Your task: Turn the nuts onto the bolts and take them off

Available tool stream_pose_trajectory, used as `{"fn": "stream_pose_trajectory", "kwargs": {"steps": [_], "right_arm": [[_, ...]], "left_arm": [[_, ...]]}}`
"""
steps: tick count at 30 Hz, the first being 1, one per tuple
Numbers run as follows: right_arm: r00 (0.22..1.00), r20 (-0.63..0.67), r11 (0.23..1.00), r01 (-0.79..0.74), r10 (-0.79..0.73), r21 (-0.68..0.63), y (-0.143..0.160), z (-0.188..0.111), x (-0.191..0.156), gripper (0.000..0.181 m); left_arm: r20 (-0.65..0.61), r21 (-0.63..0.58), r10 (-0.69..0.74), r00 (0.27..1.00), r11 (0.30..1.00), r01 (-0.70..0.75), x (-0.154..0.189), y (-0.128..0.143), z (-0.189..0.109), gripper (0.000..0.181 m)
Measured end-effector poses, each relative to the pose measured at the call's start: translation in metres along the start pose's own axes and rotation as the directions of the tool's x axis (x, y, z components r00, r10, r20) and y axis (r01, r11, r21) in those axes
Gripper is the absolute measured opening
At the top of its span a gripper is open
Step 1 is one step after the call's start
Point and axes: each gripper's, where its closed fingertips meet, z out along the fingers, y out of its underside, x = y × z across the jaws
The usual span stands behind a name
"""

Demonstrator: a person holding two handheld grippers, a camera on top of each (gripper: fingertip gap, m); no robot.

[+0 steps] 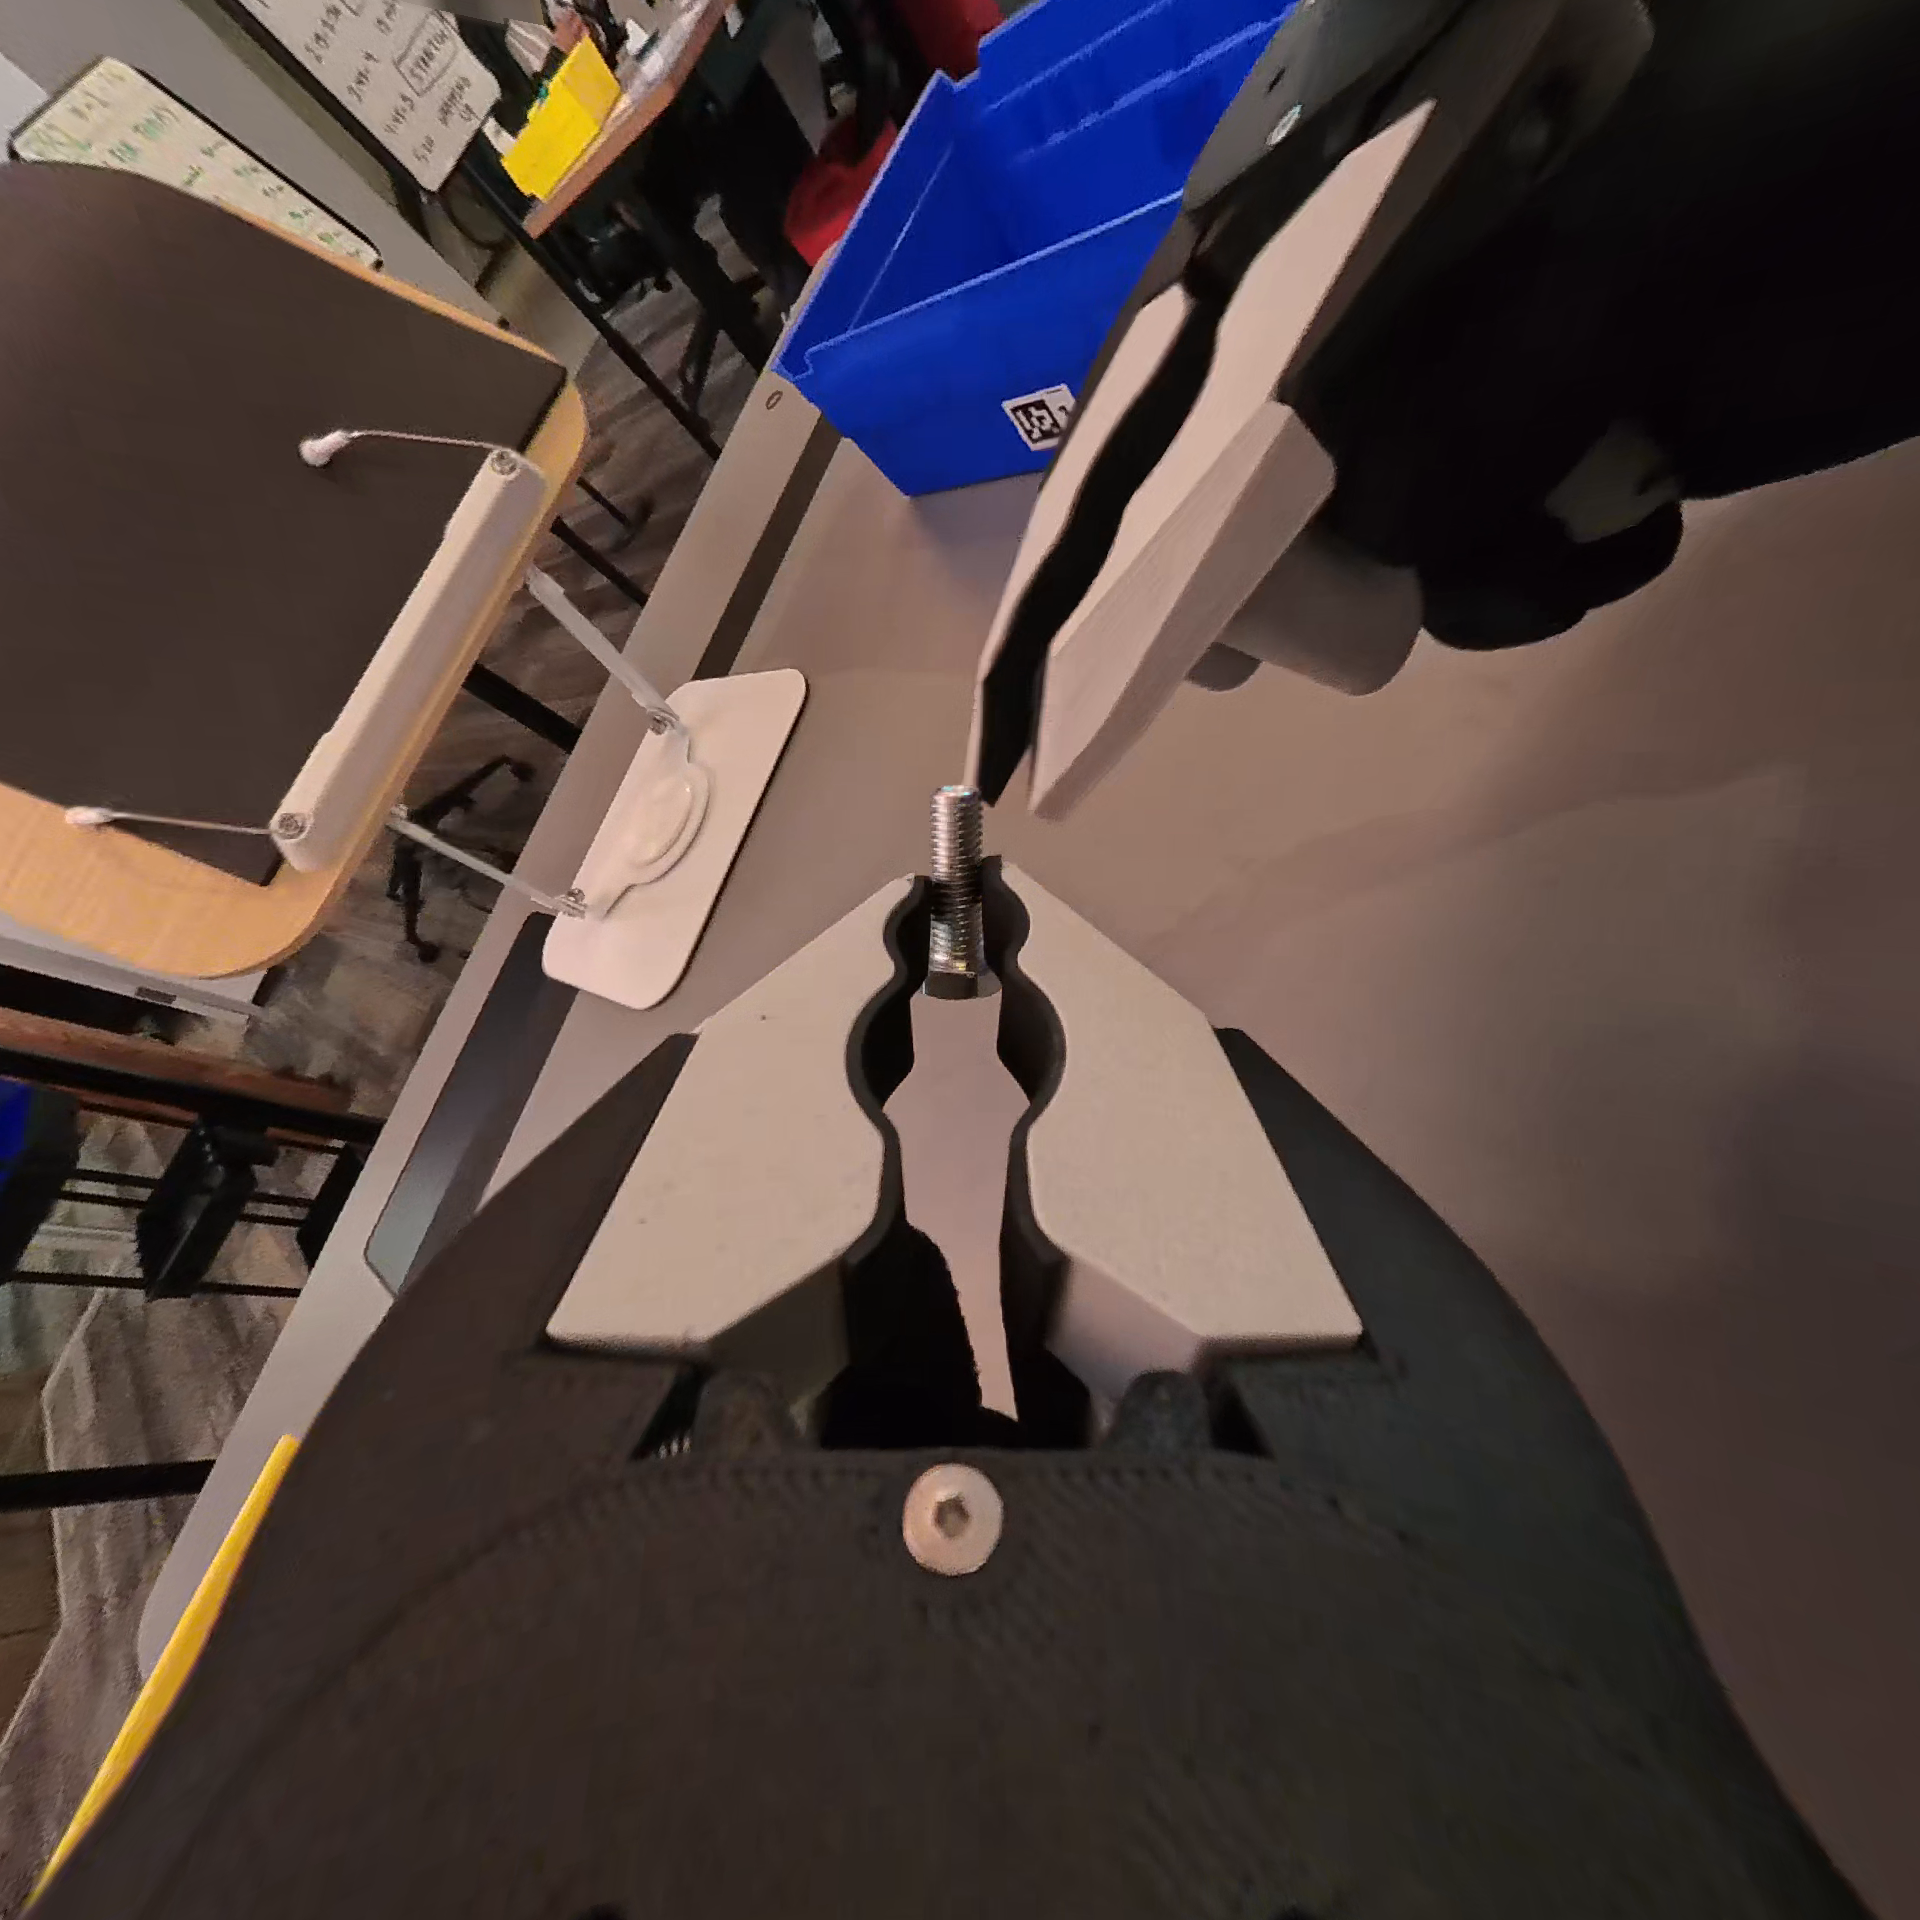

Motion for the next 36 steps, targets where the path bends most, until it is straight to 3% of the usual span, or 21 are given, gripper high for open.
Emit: {"fn": "stream_pose_trajectory", "kwargs": {"steps": [4,6,16,20,22,27,33,36], "right_arm": [[0.999,0.021,0.999,-0.032,0.032,0.005,0.0,0.0,-0.001,0.021],[0.998,0.041,0.999,-0.051,0.052,-0.008,0.004,0.002,-0.002,0.01],[0.999,0.025,0.997,-0.032,0.034,-0.067,0.01,0.003,0.006,0.008],[0.999,-0.047,0.989,-0.006,-0.001,-0.149,0.015,0.003,0.031,0.008],[0.996,-0.074,0.963,0.036,-0.058,-0.268,0.032,0.006,0.045,0.008],[0.972,-0.077,0.82,0.144,-0.223,-0.554,0.08,0.018,0.071,0.008],[0.951,-0.052,0.722,0.196,-0.306,-0.664,0.103,0.028,0.078,0.008],[0.951,-0.047,0.715,0.196,-0.305,-0.671,0.105,0.031,0.077,0.008]], "left_arm": [[-0.025,-0.007,0.033,0.999,0.999,-0.033,0.014,-0.001,0.004,0.007],[-0.023,-0.012,0.057,0.998,0.998,-0.057,0.017,-0.002,0.006,0.007],[-0.018,0.017,-0.018,1.0,1.0,0.018,0.017,0.0,0.012,0.008],[-0.011,-0.041,-0.09,0.996,0.995,0.09,0.009,0.017,0.009,0.027],[-0.032,-0.096,-0.151,0.988,0.984,0.148,0.012,0.032,0.008,0.031],[-0.016,-0.125,-0.193,0.981,0.974,0.189,0.019,0.049,-0.007,0.017],[-0.011,-0.139,-0.255,0.967,0.958,0.251,0.015,0.067,-0.012,0.017],[-0.018,-0.132,-0.269,0.963,0.955,0.264,0.014,0.069,-0.011,0.017]]}}
